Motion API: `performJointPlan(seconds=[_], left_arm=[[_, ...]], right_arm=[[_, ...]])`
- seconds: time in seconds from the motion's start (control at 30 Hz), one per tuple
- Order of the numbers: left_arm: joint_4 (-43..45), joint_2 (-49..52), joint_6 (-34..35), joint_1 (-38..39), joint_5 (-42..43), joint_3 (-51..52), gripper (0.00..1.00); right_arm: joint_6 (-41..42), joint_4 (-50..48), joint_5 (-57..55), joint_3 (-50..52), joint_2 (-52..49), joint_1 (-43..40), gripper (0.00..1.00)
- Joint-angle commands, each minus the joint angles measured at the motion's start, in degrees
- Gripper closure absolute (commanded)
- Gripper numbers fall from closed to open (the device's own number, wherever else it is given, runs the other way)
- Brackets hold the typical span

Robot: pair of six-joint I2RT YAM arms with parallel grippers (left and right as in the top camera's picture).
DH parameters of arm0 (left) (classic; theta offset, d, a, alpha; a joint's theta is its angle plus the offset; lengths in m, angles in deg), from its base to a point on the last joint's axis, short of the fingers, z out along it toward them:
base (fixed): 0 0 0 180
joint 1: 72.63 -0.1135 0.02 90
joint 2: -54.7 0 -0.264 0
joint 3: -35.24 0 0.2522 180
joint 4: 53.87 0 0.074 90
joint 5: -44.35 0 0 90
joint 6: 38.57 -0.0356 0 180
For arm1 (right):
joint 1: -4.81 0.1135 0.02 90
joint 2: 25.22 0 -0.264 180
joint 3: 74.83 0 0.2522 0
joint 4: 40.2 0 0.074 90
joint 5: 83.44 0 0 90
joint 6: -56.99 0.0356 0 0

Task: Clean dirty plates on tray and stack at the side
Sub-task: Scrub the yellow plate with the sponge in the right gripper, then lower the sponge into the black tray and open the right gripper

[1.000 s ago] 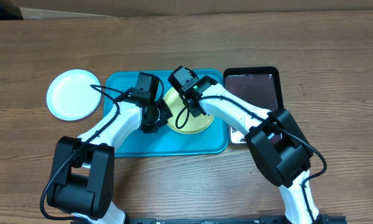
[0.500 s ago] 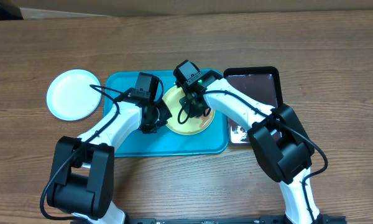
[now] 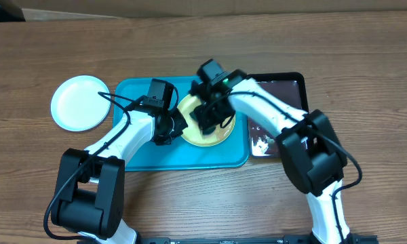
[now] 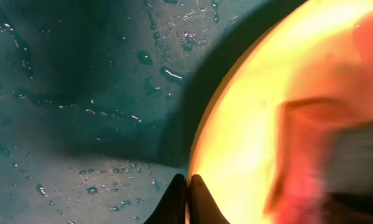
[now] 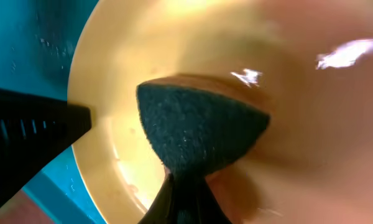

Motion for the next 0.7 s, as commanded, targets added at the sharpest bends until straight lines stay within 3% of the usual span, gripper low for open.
performJointPlan(seconds=[0.0,0.27,0.43,0.67], left_arm=[[-0.09,0.59,-1.14,0.5,0.28,-0.44,0.96],[-0.2,0.59,-1.57,0.5,0.07,-0.44,0.95],[-0.17,0.59,-1.55,0.5,0.07,-0.44,0.92],[0.31,0.59,-1.55,0.5,0.04,-0.44,0.84]], right_arm=[[-0.5,1.51,2.86,-3.54,6.62,-5.22,0.96],[-1.33,11.37,1.68,-3.54,11.28,-15.61,0.96],[-1.01,16.92,-6.84,-2.49,11.23,-20.28,0.96],[1.79,12.41,-17.53,5.14,11.13,-21.27,0.96]])
